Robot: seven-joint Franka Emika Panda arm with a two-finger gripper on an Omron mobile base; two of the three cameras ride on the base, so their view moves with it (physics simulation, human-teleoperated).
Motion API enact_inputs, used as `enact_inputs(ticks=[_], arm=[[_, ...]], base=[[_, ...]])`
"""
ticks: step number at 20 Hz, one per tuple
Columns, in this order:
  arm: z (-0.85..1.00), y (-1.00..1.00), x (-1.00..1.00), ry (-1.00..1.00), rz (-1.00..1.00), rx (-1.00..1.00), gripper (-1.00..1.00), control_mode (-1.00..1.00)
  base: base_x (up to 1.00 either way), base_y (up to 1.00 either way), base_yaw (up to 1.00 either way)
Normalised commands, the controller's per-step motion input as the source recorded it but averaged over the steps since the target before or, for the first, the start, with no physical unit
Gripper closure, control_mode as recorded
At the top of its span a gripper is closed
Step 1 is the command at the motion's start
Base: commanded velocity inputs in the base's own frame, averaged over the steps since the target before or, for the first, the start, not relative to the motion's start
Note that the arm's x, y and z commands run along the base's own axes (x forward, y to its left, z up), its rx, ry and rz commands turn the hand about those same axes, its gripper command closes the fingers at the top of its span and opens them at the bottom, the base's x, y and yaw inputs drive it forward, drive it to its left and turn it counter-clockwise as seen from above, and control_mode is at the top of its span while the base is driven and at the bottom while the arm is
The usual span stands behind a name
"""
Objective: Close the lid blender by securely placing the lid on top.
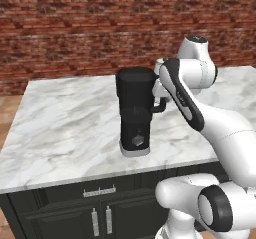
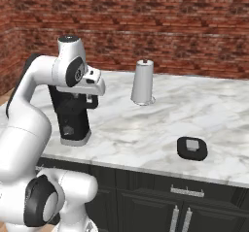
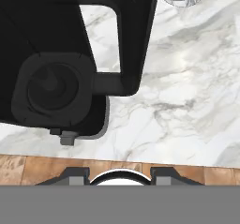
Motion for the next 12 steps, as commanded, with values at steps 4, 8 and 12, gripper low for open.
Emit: enact_inputs(ticks=[4, 8, 12], arm=[[0.00, 0.00, -0.16, -0.01, 0.00, 0.00, -1.00, -1.00], [-0.32, -0.16, -0.51, -0.08, -0.09, 0.00, -1.00, -1.00], [-0.57, -0.83, -0.64, -0.06, -0.19, 0.03, -1.00, -1.00]], base=[[0.00, 0.00, 0.00], [0.00, 0.00, 0.00], [0.00, 0.00, 0.00]])
